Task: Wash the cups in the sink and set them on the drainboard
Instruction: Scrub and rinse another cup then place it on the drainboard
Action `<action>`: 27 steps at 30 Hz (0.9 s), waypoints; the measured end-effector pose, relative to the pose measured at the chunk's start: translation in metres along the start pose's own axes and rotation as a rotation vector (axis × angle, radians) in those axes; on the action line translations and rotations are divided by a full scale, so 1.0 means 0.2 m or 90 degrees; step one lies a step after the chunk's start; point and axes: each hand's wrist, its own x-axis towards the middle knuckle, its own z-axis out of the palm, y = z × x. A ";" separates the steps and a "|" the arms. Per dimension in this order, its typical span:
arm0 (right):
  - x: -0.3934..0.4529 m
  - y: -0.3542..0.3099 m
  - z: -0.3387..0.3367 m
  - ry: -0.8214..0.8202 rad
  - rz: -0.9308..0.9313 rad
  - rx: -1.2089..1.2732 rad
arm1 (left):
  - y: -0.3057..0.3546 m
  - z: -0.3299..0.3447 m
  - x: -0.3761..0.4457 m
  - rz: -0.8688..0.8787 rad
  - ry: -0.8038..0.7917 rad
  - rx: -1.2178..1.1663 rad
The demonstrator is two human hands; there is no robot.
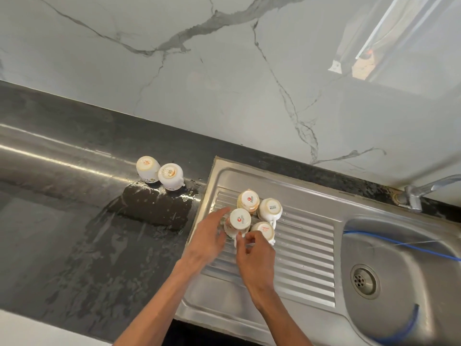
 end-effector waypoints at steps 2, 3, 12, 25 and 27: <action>-0.03 0.01 -0.05 0.046 -0.047 -0.019 | -0.01 -0.11 0.01 -0.023 0.094 0.009; -0.04 0.02 -0.08 0.061 -0.074 -0.030 | -0.02 -0.17 0.03 -0.040 0.173 0.012; 0.06 -0.33 -0.03 -0.017 -0.192 0.007 | -0.06 -0.42 0.24 -0.287 0.368 0.055; 0.80 -0.80 0.62 -0.423 -0.272 -0.247 | -0.17 -0.44 0.32 -0.323 0.406 -0.084; 0.82 -0.80 0.66 -0.406 -0.289 -0.235 | -0.17 -0.45 0.31 -0.325 0.391 -0.101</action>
